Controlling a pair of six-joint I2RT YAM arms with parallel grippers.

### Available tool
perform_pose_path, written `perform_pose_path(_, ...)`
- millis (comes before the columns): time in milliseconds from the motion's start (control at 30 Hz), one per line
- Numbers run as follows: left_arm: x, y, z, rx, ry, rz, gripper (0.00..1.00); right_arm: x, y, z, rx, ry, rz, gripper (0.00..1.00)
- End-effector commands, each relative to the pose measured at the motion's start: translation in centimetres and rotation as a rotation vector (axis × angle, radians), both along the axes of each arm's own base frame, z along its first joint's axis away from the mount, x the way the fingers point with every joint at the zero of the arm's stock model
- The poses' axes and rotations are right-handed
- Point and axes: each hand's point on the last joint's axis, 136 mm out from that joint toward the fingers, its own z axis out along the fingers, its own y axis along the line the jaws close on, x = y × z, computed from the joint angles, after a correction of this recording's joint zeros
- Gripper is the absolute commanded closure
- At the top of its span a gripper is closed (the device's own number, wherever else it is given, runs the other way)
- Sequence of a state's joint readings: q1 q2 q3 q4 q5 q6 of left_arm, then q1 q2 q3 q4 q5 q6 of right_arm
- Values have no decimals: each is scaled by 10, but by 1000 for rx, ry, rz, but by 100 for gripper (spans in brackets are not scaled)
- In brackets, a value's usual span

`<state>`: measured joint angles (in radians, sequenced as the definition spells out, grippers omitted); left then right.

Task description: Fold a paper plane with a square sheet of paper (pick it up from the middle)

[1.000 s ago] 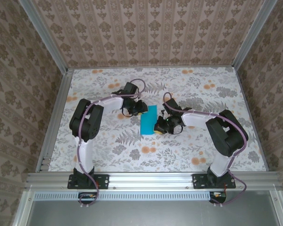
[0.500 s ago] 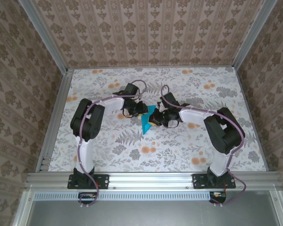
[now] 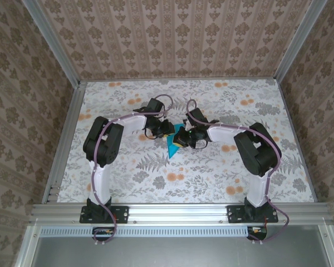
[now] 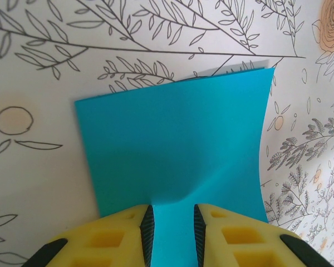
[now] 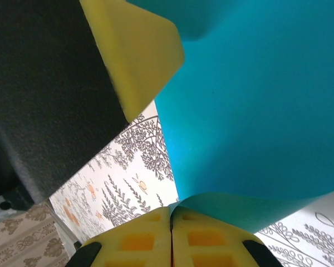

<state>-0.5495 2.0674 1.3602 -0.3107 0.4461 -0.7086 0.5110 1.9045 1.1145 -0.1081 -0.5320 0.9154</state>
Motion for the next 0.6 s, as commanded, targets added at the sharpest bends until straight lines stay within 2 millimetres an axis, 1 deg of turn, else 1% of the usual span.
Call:
perform_pose_path(0, -11, 2, -18, 43, 41, -32, 71, 3, 6, -3, 1, -4, 23, 92)
perform_pose_path(200, -12, 1, -17, 39, 42, -36, 71, 5, 7, -9, -14, 3, 49, 92)
perform_pose_path(567, -13, 0, -17, 35, 43, -42, 71, -2, 9, -16, -27, 28, 94, 92)
